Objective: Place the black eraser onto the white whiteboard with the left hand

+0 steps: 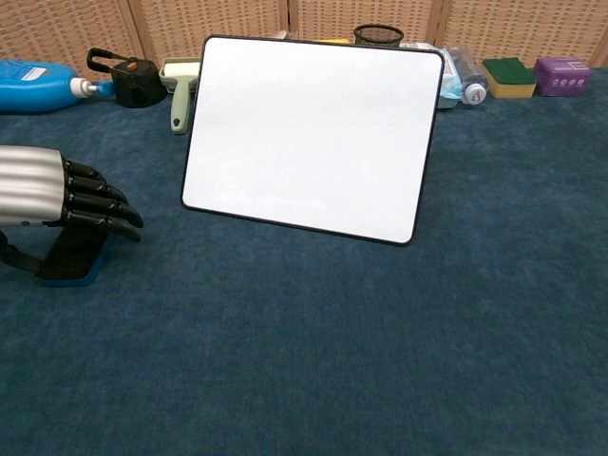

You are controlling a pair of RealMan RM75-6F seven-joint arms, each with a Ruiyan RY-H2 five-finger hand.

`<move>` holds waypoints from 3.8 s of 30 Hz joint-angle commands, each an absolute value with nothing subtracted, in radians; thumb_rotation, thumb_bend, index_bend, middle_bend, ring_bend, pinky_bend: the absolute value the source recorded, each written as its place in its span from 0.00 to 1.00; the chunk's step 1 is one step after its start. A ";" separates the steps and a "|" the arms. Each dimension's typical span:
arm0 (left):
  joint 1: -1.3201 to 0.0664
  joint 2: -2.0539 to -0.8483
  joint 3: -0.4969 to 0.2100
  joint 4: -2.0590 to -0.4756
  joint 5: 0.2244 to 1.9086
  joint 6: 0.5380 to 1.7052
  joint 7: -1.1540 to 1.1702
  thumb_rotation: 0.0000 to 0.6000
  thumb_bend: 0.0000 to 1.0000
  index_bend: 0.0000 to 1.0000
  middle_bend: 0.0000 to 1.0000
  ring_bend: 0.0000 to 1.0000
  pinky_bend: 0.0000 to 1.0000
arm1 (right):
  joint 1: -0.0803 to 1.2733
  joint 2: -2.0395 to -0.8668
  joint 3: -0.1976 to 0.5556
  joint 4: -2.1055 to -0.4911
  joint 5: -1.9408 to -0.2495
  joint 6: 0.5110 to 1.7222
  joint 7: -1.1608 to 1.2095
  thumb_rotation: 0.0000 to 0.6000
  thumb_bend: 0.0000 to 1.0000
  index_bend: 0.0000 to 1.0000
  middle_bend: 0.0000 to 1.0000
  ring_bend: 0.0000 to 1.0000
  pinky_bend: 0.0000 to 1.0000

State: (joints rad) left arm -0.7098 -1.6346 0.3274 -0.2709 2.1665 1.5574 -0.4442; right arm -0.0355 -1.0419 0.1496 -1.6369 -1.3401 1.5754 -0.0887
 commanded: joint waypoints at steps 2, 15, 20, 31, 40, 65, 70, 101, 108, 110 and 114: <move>-0.715 -1.640 0.342 -0.273 2.156 1.537 -0.448 1.00 0.18 0.21 0.21 0.22 0.32 | -0.036 -1.040 0.149 -1.638 -1.340 1.574 -0.086 1.00 0.00 0.10 0.12 0.13 0.13; -0.718 -1.675 0.368 -0.250 2.117 1.547 -0.452 1.00 0.20 0.42 0.38 0.34 0.39 | -0.038 -1.036 0.146 -1.641 -1.338 1.569 -0.070 1.00 0.00 0.10 0.12 0.13 0.13; -0.705 -1.685 0.360 -0.233 2.093 1.598 -0.439 1.00 0.22 0.58 0.51 0.45 0.47 | -0.036 -1.037 0.143 -1.639 -1.344 1.566 -0.068 1.00 0.00 0.10 0.12 0.13 0.13; -0.746 -1.676 0.343 -0.235 2.063 1.713 -0.357 1.00 0.22 0.60 0.53 0.47 0.48 | -0.036 -1.032 0.137 -1.648 -1.351 1.560 -0.062 1.00 0.00 0.10 0.12 0.13 0.13; -0.896 -1.659 0.301 -0.302 2.044 1.710 -0.233 1.00 0.21 0.60 0.53 0.47 0.48 | -0.035 -1.024 0.130 -1.657 -1.352 1.548 -0.055 1.00 0.00 0.10 0.12 0.13 0.13; -1.171 -1.638 0.210 -0.641 2.017 1.315 0.209 1.00 0.20 0.60 0.53 0.47 0.47 | -0.030 -0.998 0.123 -1.655 -1.346 1.510 0.016 1.00 0.00 0.10 0.11 0.13 0.13; -1.181 -1.660 0.196 -0.644 2.005 1.279 0.225 1.00 0.20 0.60 0.53 0.47 0.47 | -0.028 -0.996 0.121 -1.654 -1.343 1.501 0.023 1.00 0.00 0.10 0.11 0.13 0.13; -1.136 -1.498 0.141 -0.915 1.930 1.235 0.353 1.00 0.11 0.00 0.00 0.08 0.27 | -0.028 -0.988 0.110 -1.664 -1.357 1.501 0.027 1.00 0.00 0.10 0.10 0.13 0.13; -0.963 -1.296 0.096 -1.306 1.697 1.223 0.482 1.00 0.07 0.00 0.00 0.01 0.11 | -0.028 -0.987 0.103 -1.672 -1.374 1.506 0.019 1.00 0.00 0.10 0.10 0.13 0.13; -0.829 -1.171 0.086 -1.596 1.494 1.247 0.633 1.00 0.05 0.00 0.00 0.00 0.07 | -0.031 -1.000 0.102 -1.664 -1.378 1.524 -0.026 1.00 0.00 0.10 0.10 0.13 0.13; -0.672 -1.098 0.085 -1.852 1.348 1.397 0.736 1.00 0.04 0.00 0.00 0.00 0.07 | -0.036 -1.017 0.104 -1.664 -1.371 1.541 -0.066 1.00 0.00 0.10 0.10 0.13 0.13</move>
